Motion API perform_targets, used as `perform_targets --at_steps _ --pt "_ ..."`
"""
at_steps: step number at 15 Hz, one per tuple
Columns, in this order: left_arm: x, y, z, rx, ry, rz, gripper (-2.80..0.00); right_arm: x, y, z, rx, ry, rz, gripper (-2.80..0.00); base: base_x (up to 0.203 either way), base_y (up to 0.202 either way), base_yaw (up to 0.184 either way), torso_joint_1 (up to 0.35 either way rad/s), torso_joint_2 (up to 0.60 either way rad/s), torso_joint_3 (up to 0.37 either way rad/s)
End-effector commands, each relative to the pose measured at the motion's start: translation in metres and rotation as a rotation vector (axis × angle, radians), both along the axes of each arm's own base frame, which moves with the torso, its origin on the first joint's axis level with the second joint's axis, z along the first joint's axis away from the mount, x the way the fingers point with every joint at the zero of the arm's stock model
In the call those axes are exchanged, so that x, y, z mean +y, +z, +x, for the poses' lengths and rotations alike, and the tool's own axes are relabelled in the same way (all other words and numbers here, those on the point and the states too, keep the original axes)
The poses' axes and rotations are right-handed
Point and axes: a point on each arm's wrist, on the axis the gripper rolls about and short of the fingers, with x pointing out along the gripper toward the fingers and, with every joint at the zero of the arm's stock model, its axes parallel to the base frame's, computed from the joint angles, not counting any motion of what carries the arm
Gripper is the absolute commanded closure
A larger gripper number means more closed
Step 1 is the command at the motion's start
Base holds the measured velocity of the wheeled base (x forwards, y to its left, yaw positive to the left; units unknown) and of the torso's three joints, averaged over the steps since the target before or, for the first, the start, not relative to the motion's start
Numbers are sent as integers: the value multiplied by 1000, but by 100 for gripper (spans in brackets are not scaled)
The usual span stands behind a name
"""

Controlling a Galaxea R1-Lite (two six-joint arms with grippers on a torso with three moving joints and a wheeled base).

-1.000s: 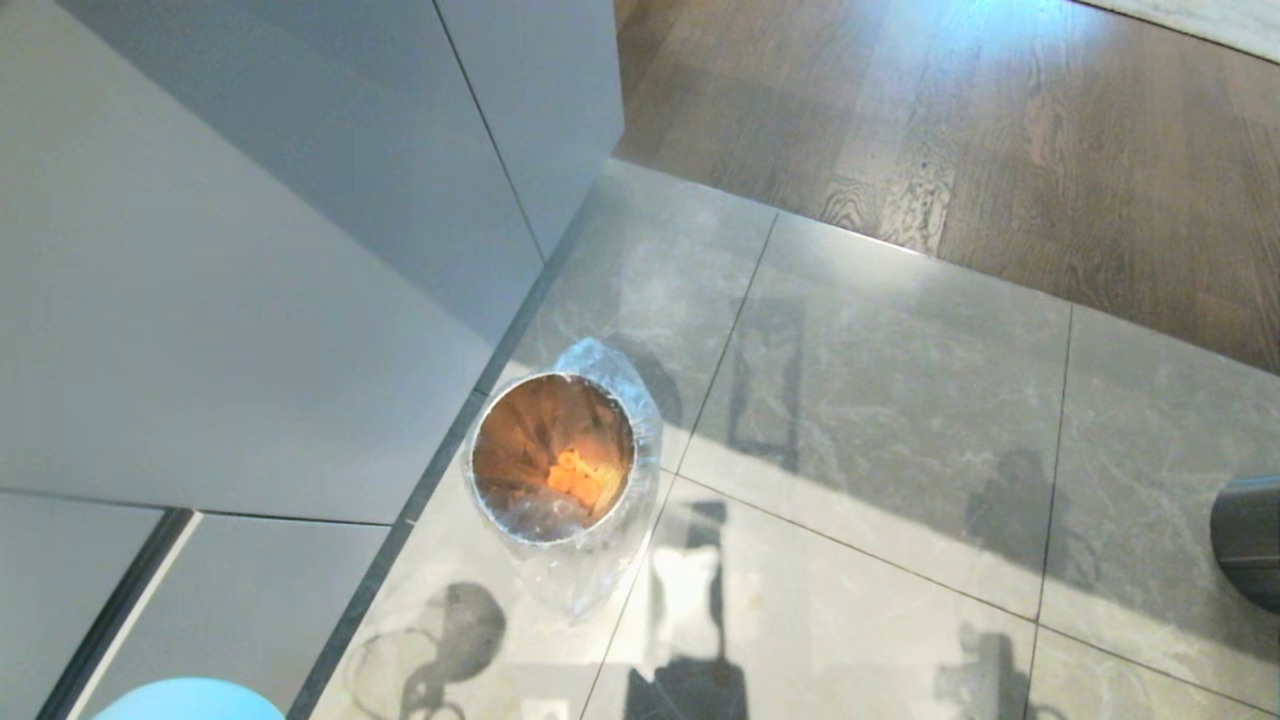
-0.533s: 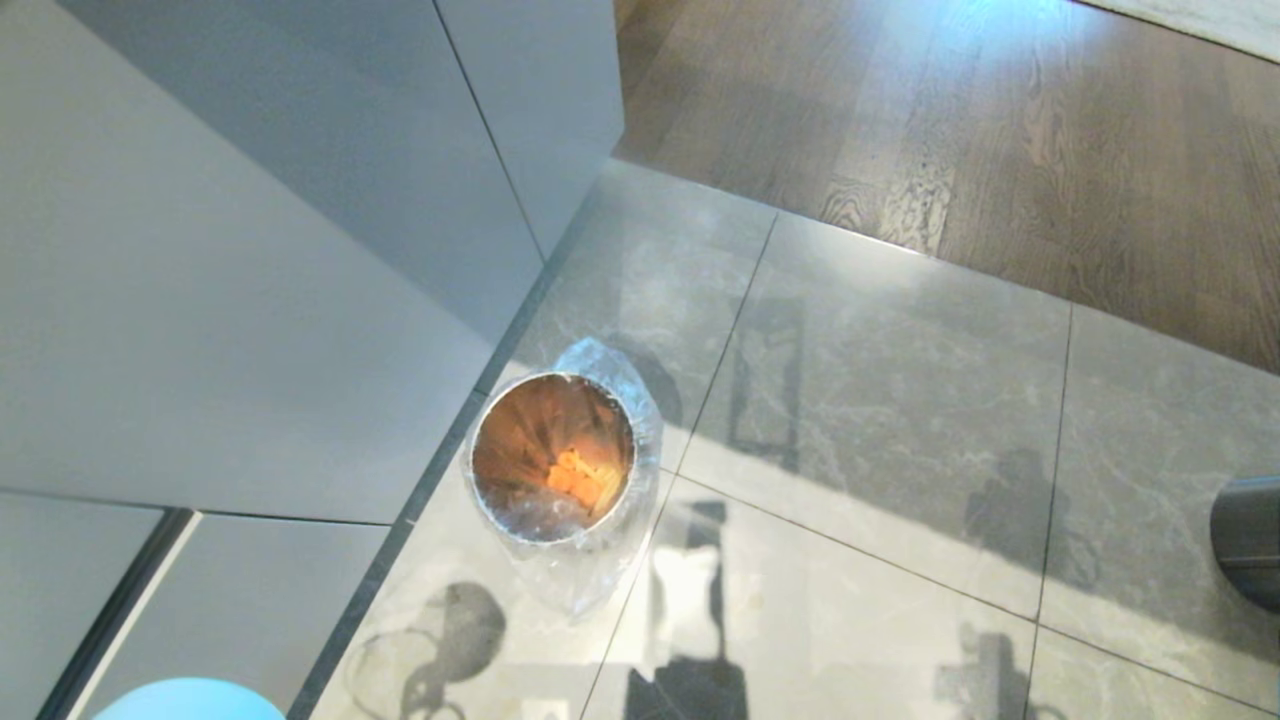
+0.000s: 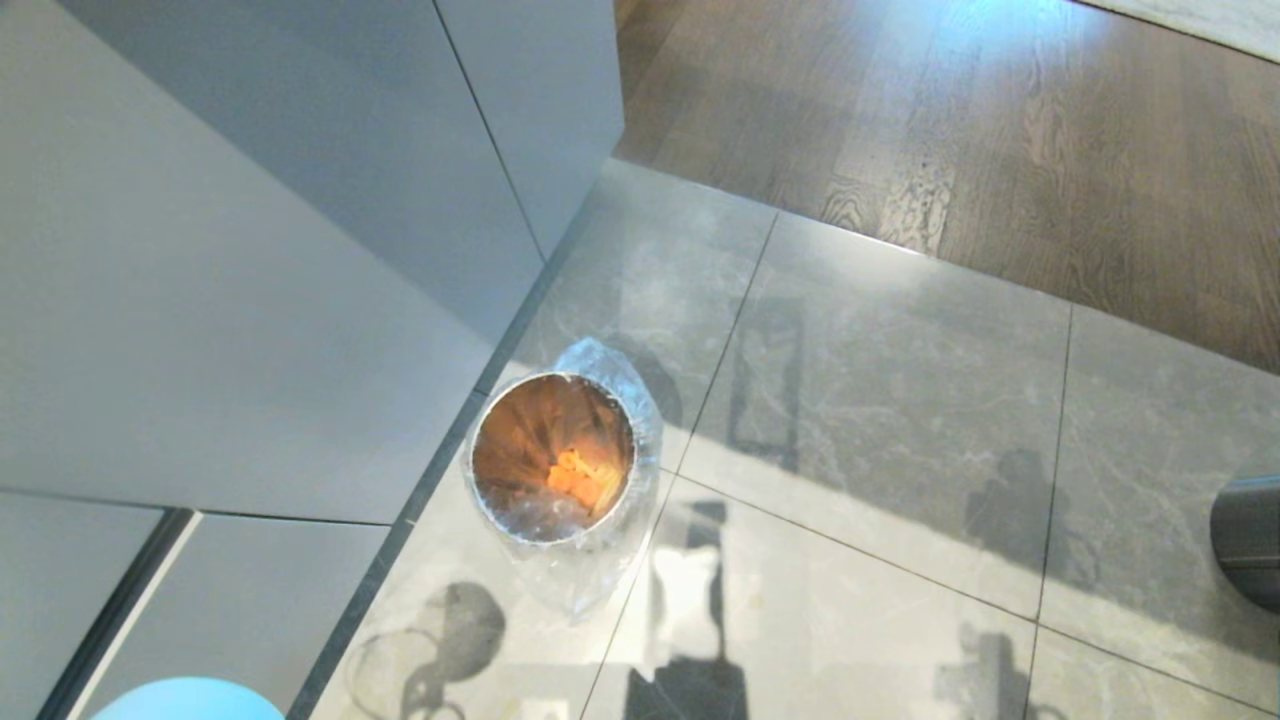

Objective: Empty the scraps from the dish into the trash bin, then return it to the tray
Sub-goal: Put the bowl back to the table

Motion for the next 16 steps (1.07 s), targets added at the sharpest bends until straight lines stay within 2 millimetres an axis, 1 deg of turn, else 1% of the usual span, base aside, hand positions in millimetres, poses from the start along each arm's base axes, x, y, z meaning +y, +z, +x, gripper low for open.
perform_targets --at_steps 1,16 --pt "0 0 0 0 1 -7 0 0 0 0 0 0 0 0 0 0 0 0 0 0" --pt "0 0 0 0 1 -16 0 0 0 0 -2 0 -1 0 0 0 0 0 0 0"
